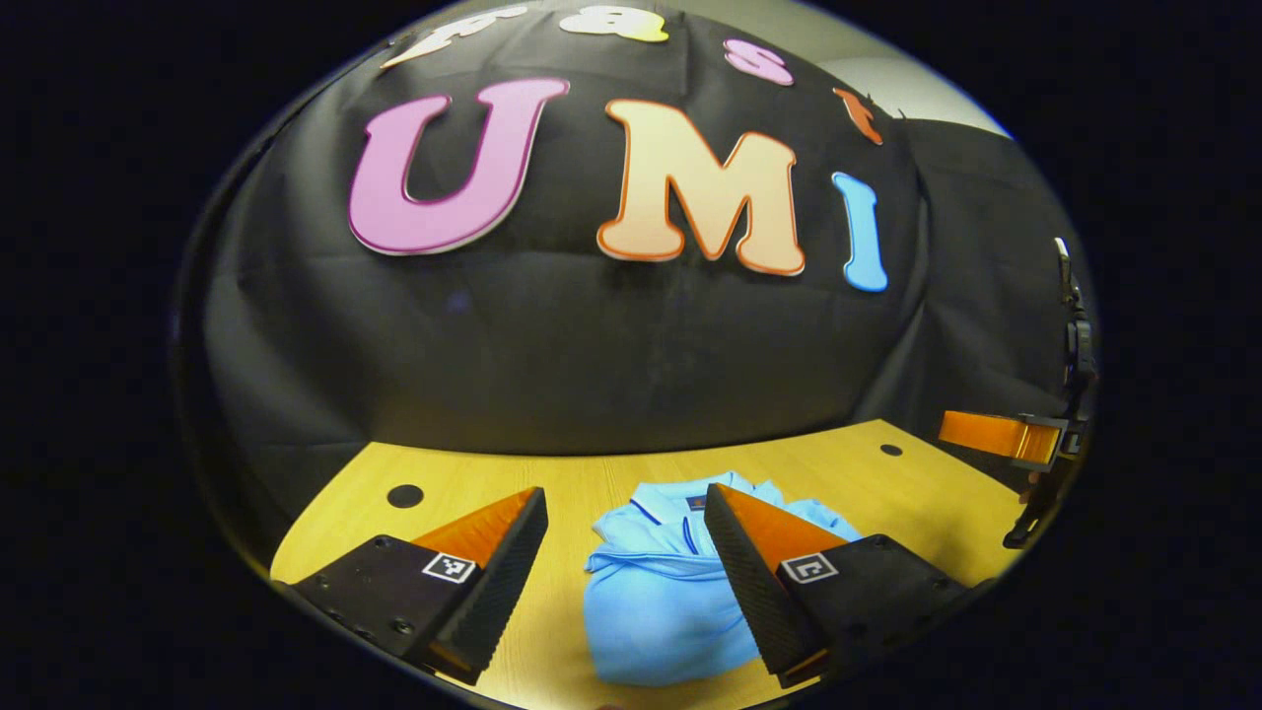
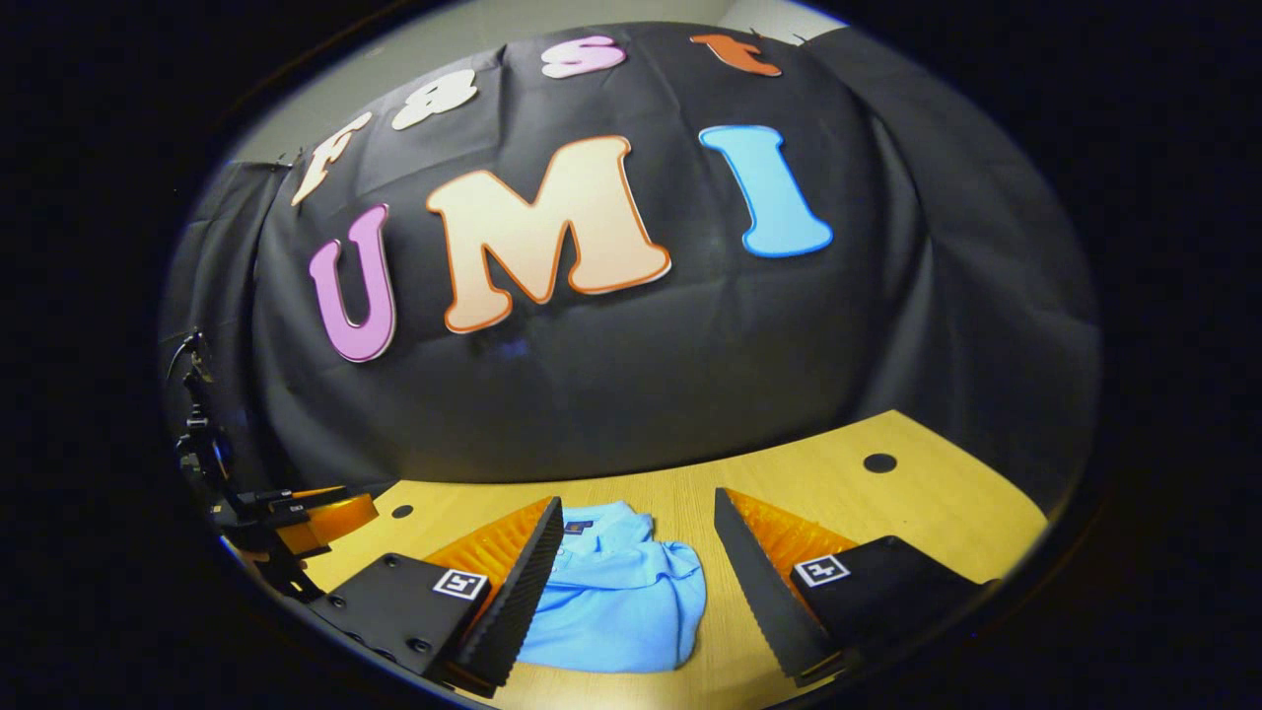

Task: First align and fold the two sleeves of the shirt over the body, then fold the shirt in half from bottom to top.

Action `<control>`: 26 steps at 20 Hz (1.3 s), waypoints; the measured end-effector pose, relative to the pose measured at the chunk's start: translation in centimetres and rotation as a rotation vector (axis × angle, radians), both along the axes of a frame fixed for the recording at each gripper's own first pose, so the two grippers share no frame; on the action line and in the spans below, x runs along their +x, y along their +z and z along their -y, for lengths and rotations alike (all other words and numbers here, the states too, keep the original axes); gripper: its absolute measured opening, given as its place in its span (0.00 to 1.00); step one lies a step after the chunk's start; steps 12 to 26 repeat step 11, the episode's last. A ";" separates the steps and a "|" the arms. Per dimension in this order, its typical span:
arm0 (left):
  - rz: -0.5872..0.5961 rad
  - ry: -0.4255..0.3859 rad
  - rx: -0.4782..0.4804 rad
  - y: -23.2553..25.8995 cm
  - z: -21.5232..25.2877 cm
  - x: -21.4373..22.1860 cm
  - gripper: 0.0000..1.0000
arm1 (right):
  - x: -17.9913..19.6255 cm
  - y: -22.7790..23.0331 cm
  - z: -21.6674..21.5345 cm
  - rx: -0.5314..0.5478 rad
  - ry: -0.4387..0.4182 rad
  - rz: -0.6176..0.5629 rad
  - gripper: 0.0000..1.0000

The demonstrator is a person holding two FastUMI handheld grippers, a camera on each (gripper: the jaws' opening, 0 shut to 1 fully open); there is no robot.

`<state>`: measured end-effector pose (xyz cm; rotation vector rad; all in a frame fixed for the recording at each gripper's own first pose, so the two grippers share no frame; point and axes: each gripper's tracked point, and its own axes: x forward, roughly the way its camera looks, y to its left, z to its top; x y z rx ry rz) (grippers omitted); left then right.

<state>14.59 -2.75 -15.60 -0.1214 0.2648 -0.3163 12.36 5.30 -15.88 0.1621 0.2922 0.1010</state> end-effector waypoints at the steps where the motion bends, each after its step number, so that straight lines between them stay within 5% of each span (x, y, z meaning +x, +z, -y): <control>1: 0.017 0.005 0.000 1.1 -0.3 -1.4 0.96 | -1.4 1.1 0.3 -0.017 0.007 0.016 0.97; 11: 0.130 0.110 0.060 6.9 -3.2 -14.5 0.95 | -14.8 6.2 1.6 -0.109 0.060 0.097 0.97; 26: 0.130 0.110 0.060 6.9 -3.2 -14.5 0.95 | -14.8 6.2 1.6 -0.109 0.060 0.097 0.97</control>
